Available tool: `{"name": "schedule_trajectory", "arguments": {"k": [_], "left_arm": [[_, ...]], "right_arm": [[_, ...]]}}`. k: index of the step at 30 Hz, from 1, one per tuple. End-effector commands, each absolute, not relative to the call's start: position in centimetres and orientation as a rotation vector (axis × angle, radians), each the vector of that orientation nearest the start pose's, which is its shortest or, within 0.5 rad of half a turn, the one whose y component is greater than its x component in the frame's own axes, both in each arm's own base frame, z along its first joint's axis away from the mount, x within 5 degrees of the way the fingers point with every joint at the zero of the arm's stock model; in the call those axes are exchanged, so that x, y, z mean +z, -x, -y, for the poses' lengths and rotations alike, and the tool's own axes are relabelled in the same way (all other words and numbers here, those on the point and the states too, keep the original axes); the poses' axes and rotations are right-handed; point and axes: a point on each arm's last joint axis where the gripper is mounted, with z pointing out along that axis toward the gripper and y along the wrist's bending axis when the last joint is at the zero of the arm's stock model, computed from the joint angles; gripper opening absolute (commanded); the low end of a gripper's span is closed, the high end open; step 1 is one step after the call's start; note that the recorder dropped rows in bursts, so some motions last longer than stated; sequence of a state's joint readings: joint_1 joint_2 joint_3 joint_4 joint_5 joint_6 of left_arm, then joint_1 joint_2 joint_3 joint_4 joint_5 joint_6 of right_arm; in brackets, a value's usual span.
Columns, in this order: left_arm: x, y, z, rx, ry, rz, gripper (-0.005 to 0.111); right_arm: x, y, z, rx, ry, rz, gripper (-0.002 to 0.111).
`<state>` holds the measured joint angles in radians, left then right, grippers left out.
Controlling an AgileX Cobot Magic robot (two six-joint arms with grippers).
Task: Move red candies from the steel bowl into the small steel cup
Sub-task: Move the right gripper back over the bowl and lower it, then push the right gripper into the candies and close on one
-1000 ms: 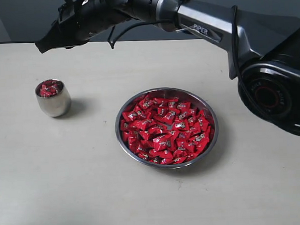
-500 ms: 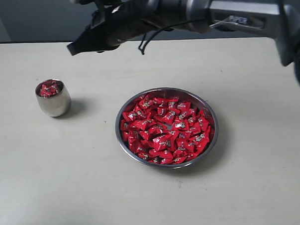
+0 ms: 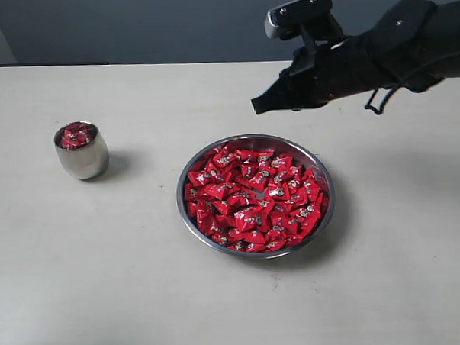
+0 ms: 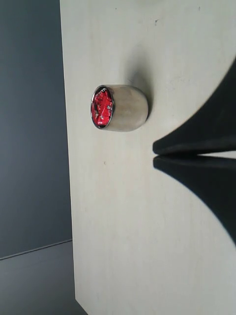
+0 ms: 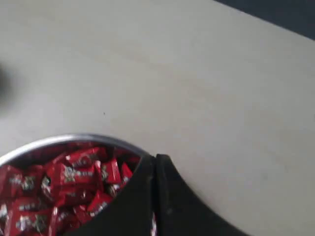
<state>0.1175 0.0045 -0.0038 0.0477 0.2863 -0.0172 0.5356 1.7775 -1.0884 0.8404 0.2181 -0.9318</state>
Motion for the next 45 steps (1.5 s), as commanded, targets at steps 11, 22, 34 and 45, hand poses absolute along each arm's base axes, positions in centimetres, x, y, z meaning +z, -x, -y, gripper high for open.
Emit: {"name": "schedule_trajectory", "arguments": {"k": [11,22,34,45], "left_arm": [[18.7,-5.4,-0.8,0.114,0.092,-1.767,0.0],[18.7,-5.4,-0.8,0.114,0.092,-1.767,0.0],[18.7,-5.4,-0.8,0.114,0.092,-1.767,0.0],[18.7,-5.4,-0.8,0.114,0.092,-1.767,0.0]], "right_arm": [[20.4,-30.8,-18.7,0.389,0.831,-2.231,-0.001],[16.3,-31.1,-19.2,0.428,0.849,-2.373,-0.001],[14.4,-29.7,-19.8,0.602,0.849,-2.548,-0.001],[14.0,-29.3,-19.3,0.555,0.851,-2.64,-0.001]]}}
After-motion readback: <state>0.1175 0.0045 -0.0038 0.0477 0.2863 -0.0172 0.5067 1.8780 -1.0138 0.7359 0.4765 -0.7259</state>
